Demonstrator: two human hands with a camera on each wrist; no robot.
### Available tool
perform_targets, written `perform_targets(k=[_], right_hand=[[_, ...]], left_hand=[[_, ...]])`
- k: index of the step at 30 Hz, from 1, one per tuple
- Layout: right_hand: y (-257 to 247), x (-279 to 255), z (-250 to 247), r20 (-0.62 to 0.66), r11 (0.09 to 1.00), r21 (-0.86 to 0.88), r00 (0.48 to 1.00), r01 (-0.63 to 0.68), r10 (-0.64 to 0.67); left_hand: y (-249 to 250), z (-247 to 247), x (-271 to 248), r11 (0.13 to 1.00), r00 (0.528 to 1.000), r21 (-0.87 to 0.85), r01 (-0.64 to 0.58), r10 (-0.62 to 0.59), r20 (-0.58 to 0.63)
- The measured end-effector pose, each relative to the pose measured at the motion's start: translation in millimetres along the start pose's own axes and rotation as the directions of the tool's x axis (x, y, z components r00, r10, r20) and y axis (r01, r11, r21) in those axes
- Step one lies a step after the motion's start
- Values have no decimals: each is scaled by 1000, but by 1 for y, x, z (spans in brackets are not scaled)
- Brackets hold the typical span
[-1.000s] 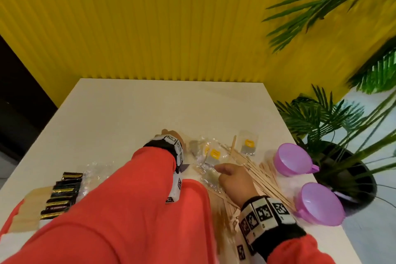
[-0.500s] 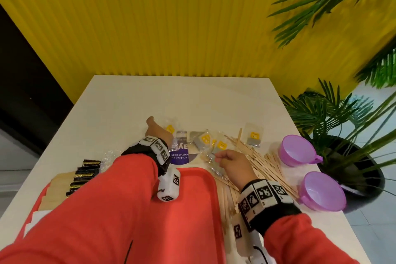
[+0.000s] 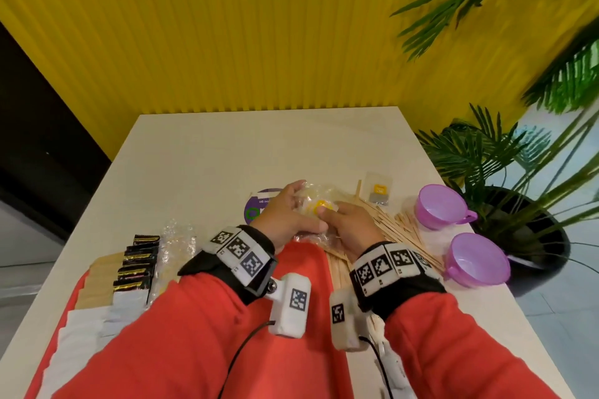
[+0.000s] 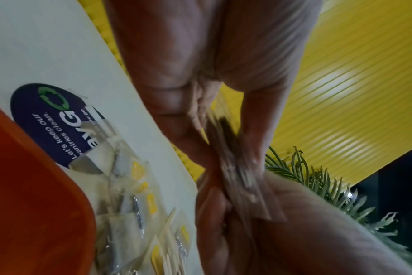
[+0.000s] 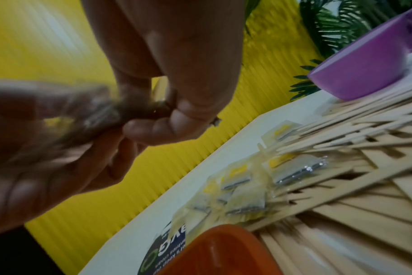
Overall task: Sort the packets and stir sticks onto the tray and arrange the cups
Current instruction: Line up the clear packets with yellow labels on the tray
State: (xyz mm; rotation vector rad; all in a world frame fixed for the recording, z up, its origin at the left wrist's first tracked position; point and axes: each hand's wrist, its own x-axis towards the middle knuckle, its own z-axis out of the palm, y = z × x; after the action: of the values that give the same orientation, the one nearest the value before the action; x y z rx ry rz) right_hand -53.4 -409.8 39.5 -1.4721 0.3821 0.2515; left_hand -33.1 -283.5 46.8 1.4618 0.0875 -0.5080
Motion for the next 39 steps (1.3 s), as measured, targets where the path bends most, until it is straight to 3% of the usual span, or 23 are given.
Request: perform_targets(k=[3,7,11,15,21,23,26,27,29,31,35,39], right_hand=[[-1,-8,-12,13,992,125,1000,-23,21],[-2,-14,-25,-55,989,148,998,-13,21],[-1,-16,-41,-201,981,182,979,63,-26],[-4,-21,-58,-185,920,372,981,122,-55],[2,-18,-48,-125,973,221,991,70,-43],[4,-17,-51,-174,989,138,984,58,-34],[10,-15,-72,-367,998,7,929,61,-54],[13,-14,-80,-434,998,-16,899,54,-55],[21,-12,-96,-505,998,32,863,46,-24],[31,-11,-108,-538,993,108,842,38,26],[40,-23,-112,-521,992,124,849,-28,89],[46,-22,-117,-506,986,164,855,-34,114]], left_hand=[[2,-1,-3,997,999,-55,47,-48,-15],[0,-2,-1,998,997,-45,50,-52,-48],[1,-1,0,1000,984,-21,19,-22,-178],[5,0,8,999,965,35,0,9,-263],[3,34,15,966,991,248,-70,95,-89],[-2,42,17,960,997,278,-44,61,-53],[-11,43,29,948,995,316,35,-5,-96],[-16,42,35,902,993,430,47,5,-119],[-20,42,41,725,991,683,92,-2,-131],[-23,46,44,563,993,818,116,-39,-114],[-27,62,50,423,985,892,159,-130,-114],[-25,76,56,263,978,945,192,-136,-161]])
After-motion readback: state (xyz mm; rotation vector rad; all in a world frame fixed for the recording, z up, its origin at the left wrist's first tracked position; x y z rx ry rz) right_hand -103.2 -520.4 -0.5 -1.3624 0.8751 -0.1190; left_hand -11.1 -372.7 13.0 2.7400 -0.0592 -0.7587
